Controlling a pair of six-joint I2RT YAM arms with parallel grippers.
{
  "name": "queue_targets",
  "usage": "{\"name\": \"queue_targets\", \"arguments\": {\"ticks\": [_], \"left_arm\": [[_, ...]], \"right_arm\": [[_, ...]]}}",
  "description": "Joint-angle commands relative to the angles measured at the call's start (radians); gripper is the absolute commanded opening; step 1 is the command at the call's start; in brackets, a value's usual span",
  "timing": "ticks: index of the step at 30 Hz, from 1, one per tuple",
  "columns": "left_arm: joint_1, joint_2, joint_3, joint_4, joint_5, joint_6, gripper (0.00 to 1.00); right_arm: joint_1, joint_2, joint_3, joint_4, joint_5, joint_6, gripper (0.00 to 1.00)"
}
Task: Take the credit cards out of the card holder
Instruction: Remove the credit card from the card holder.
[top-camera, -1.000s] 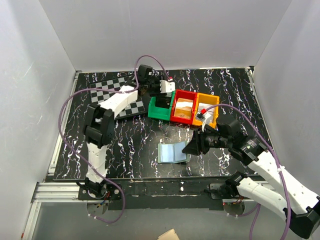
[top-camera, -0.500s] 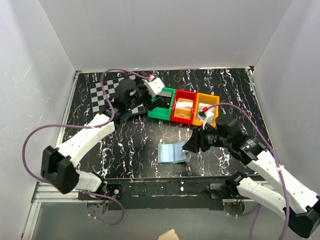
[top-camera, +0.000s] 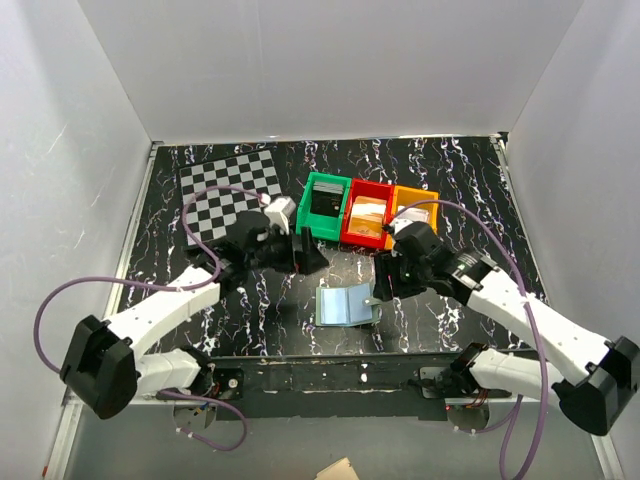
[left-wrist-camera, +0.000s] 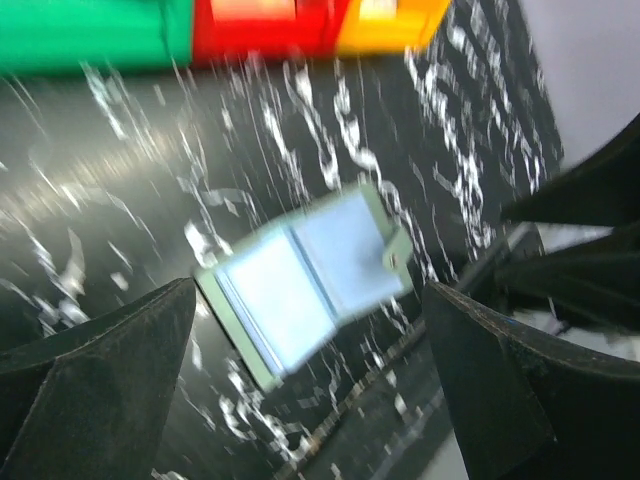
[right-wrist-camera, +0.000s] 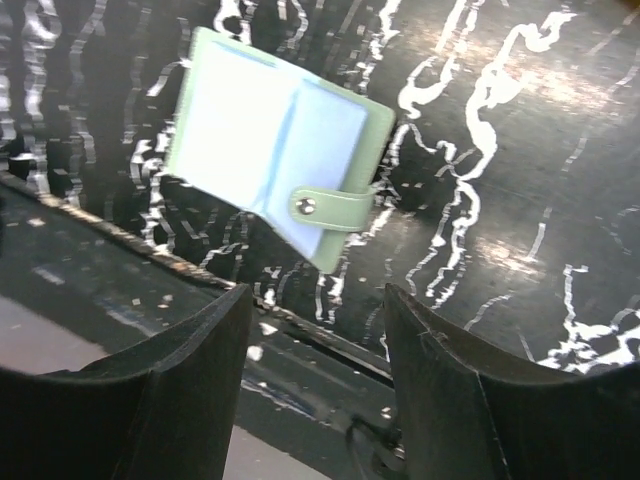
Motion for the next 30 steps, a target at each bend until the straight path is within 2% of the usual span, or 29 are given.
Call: {"name": "queue_targets", "arguments": {"ticks": [1, 5, 12, 19, 26, 30], "left_arm": [[-0.12, -0.033, -0.056, 0.005, -0.026, -0.248, 0.98], [-0.148, -0.131, -0.099, -0.001, -0.086, -0.306, 0.98], [-0.148, -0.23, -0.198, -0.112, -0.237, -0.408, 0.98], [-0.15, -0.332, -0.355, -0.081, -0.237, -0.515, 0.98], [-0.15, -0.412, -0.378, -0.107, -0.283, -0.504, 0.98], [-0.148, -0.394, -0.379, -0.104, -0.269, -0.512, 0.98]], "right_arm": [[0.103, 0.067, 0.08, -0.108, 0.241, -0.027, 0.64], [0.215, 0.132, 0.108, -0.11, 0.375, -0.016, 0.75], [0.277, 0.356, 0.197, -0.148, 0.479, 0.012, 0.79], [0.311, 0.523, 0.261, -0.142, 0.506, 0.009, 0.75], [0.308, 0.635, 0.304, -0.171, 0.509, 0.003, 0.66], [0.309, 0.644, 0.301, -0.208, 0.522, 0.016, 0.54]]}}
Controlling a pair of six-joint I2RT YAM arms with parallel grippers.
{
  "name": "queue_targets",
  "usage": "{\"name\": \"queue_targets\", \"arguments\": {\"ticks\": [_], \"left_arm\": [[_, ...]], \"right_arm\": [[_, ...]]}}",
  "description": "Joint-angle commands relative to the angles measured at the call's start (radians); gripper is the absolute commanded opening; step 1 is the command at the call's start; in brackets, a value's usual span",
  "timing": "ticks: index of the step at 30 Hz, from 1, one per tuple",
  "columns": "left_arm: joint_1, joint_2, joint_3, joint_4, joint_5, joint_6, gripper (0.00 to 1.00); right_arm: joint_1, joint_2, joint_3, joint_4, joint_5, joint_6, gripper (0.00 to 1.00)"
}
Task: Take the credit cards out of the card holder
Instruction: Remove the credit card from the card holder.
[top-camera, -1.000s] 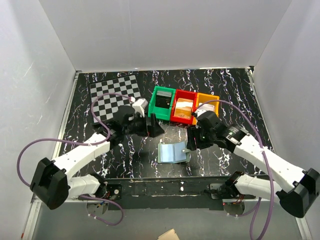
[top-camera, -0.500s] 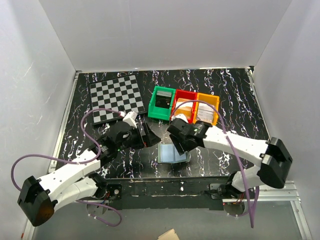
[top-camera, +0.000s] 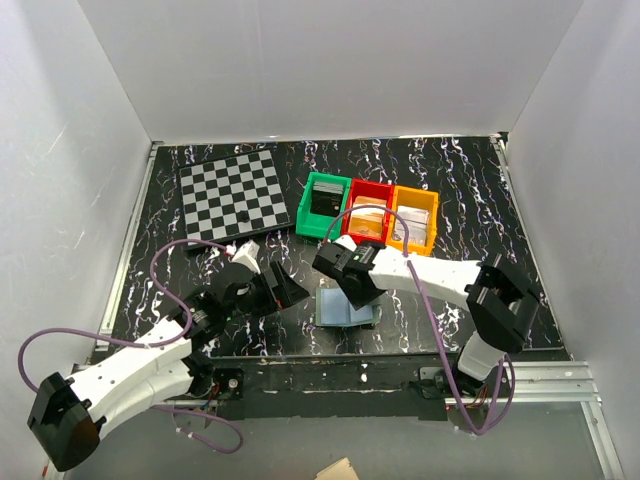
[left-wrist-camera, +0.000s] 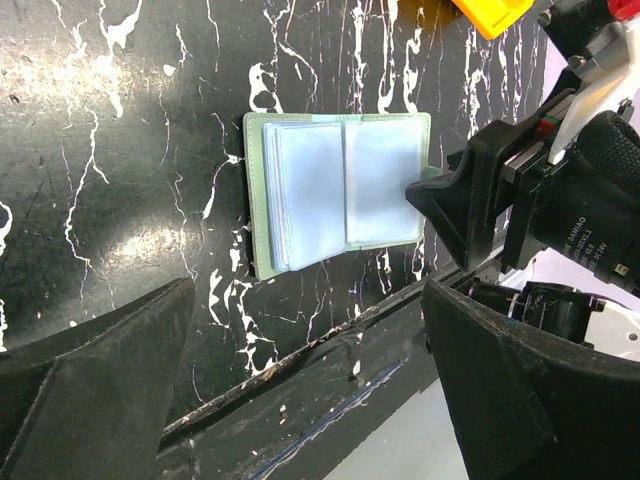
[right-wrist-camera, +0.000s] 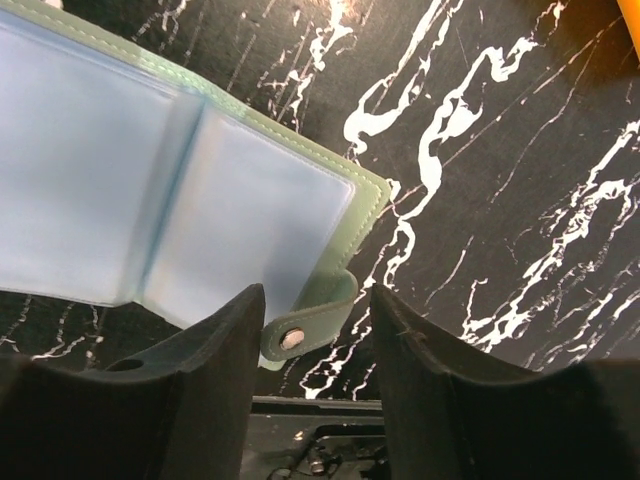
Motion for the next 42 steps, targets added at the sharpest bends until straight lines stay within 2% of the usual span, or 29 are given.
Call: {"name": "queue_targets", "arguments": {"ticks": [1, 6, 10, 11, 19, 24, 26, 34, 38, 42], "left_arm": [[0.002, 0.011, 0.004, 0.006, -0.017, -0.014, 0.98], [0.002, 0.019, 0.004, 0.026, -0.015, -0.014, 0.98], [0.002, 0.054, 0.021, 0.041, -0.003, -0.003, 0.98], [0.002, 0.066, 0.026, 0.046, 0.005, 0.0, 0.98], [0.001, 0.16, 0.036, 0.124, 0.069, -0.018, 0.94], [-0.011, 0.263, 0.076, 0.172, 0.091, -0.011, 0.9], [-0.019, 0.295, 0.099, 0.175, 0.091, 0.0, 0.89], [-0.03, 0.372, 0.122, 0.215, 0.104, 0.005, 0.86], [-0.031, 0.384, 0.125, 0.224, 0.109, 0.014, 0.86], [-0.031, 0.395, 0.133, 0.222, 0.109, 0.026, 0.86]], "right_arm": [[0.001, -0.014, 0.027, -0.066, 0.043, 0.027, 0.5], [0.001, -0.074, -0.009, -0.097, 0.043, 0.055, 0.33], [0.001, -0.122, -0.039, -0.092, 0.004, 0.07, 0.06], [0.001, -0.136, -0.047, -0.088, -0.013, 0.077, 0.01], [-0.001, -0.388, -0.18, 0.127, -0.269, 0.089, 0.01], [-0.005, -0.546, -0.286, 0.239, -0.288, 0.051, 0.01], [-0.048, -0.583, -0.323, 0.276, -0.341, 0.041, 0.01], [-0.33, -0.66, -0.464, 0.487, -0.771, 0.058, 0.01], [-0.375, -0.622, -0.458, 0.489, -0.839, 0.032, 0.01], [-0.383, -0.651, -0.489, 0.535, -0.813, 0.057, 0.01]]}}
